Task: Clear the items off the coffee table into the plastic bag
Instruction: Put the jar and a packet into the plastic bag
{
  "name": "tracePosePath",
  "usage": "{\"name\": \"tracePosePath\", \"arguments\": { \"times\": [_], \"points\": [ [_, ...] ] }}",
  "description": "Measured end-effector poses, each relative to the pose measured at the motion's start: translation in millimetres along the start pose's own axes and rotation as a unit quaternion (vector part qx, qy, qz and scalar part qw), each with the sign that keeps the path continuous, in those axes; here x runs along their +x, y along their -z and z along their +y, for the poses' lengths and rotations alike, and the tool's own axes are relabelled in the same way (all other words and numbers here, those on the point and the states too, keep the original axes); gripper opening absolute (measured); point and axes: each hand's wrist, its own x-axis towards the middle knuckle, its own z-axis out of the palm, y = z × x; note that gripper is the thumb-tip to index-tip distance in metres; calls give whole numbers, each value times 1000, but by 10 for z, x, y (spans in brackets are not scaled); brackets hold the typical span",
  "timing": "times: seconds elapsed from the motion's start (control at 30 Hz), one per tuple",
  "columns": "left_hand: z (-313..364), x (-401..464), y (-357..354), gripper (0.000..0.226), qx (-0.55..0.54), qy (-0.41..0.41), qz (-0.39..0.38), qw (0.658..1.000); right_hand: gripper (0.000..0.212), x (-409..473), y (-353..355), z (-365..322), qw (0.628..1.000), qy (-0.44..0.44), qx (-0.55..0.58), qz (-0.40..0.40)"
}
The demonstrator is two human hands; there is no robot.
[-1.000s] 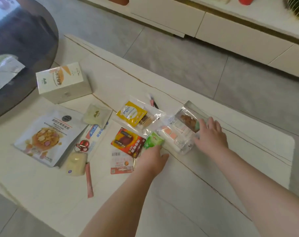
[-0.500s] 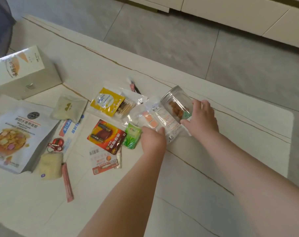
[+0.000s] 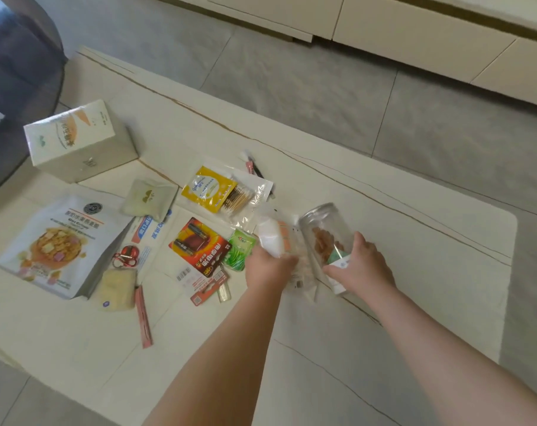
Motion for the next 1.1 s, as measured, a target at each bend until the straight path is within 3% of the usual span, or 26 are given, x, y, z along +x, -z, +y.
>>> {"name": "tracePosePath", "arguments": {
  "times": [0.17, 0.47, 0.57, 0.67, 0.73, 0.83, 0.97, 1.1],
  "points": [
    [-24, -368, 458, 35, -35, 31, -36, 998, 79, -427, 169, -167, 999, -3, 38, -34],
    [-104, -1430, 1589, 42, -136, 32, 73, 988, 87, -1460, 528, -966, 987, 146, 20, -66],
    [-272, -1800, 2028, 59, -178, 32, 91, 979, 92, -1842, 548, -1234, 978, 192, 7, -86],
    [-503, -2177, 2472, 30, -201, 45, 134, 969, 96, -2263, 556, -1508, 966, 236, -17, -101],
    [-677, -2418, 2747, 27, -224, 47, 168, 959, 94, -2546, 543, -1696, 955, 271, -26, -113],
    [-942, -2809, 3128, 43, -280, 43, 184, 941, 94, -3003, 496, -1998, 934, 327, -56, -132],
    [-1324, -3395, 3566, 24, -349, 47, 243, 904, 97, -3668, 352, -2414, 896, 401, -114, -155],
    [-1849, -3860, 3951, 31, -421, 68, 299, 853, 86, -4408, 92, -2777, 852, 470, -146, -179]
  ]
}}
